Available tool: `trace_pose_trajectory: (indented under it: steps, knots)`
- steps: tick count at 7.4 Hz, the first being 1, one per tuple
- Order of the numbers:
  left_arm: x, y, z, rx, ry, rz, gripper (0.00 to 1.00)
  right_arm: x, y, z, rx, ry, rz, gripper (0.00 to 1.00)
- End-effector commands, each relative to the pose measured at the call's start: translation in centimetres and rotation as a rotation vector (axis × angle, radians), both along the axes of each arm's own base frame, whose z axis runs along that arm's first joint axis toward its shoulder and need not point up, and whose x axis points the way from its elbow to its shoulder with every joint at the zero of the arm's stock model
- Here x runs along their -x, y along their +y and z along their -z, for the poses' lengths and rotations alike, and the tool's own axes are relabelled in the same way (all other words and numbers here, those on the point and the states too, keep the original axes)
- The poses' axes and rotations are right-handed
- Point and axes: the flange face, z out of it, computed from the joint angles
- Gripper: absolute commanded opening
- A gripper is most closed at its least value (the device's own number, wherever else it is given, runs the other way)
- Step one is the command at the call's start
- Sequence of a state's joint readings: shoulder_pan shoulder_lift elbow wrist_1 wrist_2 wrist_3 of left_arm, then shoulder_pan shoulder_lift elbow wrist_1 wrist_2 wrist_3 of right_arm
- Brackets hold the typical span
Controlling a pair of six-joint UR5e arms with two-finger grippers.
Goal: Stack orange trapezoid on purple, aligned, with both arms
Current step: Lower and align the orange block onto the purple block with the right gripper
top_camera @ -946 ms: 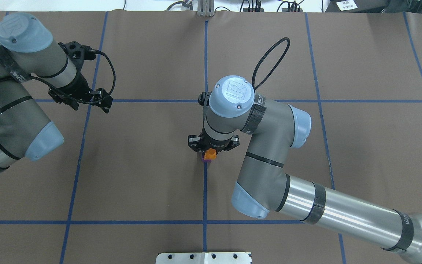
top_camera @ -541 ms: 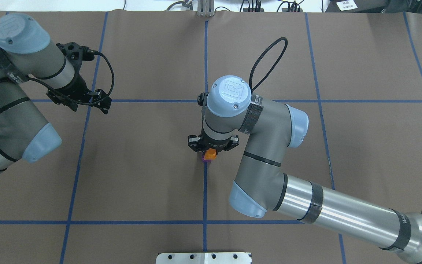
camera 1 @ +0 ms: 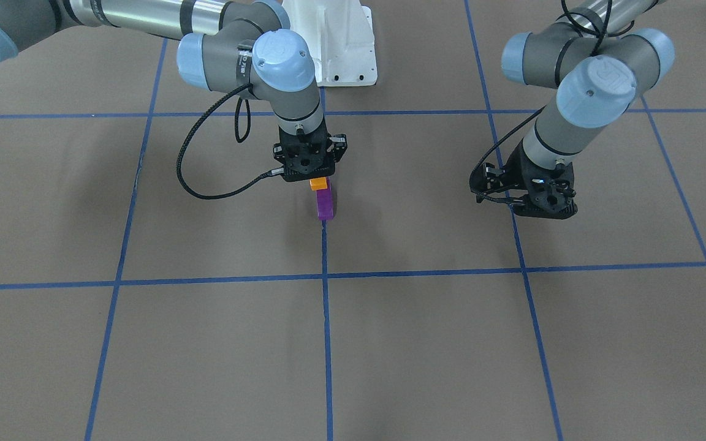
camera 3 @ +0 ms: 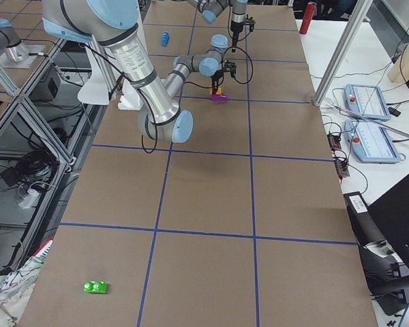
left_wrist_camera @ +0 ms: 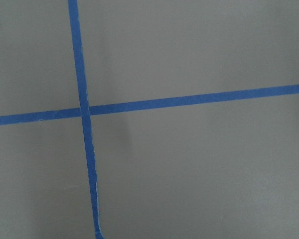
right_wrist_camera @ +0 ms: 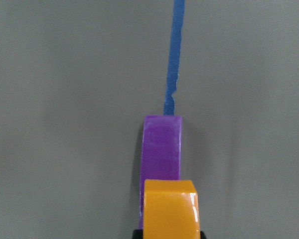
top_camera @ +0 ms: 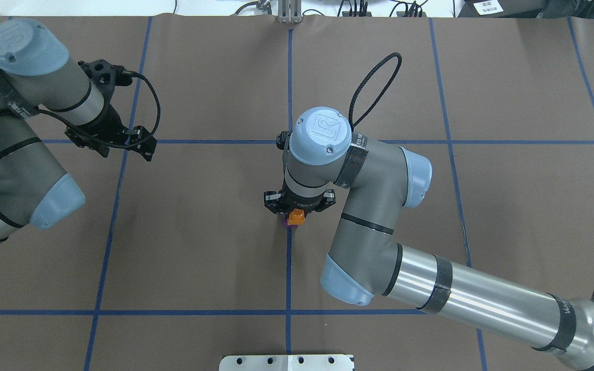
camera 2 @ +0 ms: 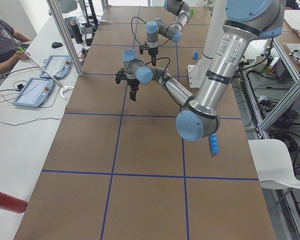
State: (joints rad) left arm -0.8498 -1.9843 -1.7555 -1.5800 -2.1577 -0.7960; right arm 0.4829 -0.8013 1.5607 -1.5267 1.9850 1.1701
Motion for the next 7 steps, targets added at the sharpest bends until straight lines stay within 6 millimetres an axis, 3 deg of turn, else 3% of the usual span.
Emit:
trace_pose_trajectory:
  steps: [1, 7]
  knots:
    - [0.0, 0.0, 0.2, 0.0, 0.002, 0.002, 1.0, 0.3, 0.1, 0.0, -0.001, 0.002, 0.005, 0.0]
    - [0.3, 0.6, 1.5, 0.01, 0.024, 0.021, 1.0, -0.3, -0.6, 0.4, -0.001, -0.001, -0.007, 0.0]
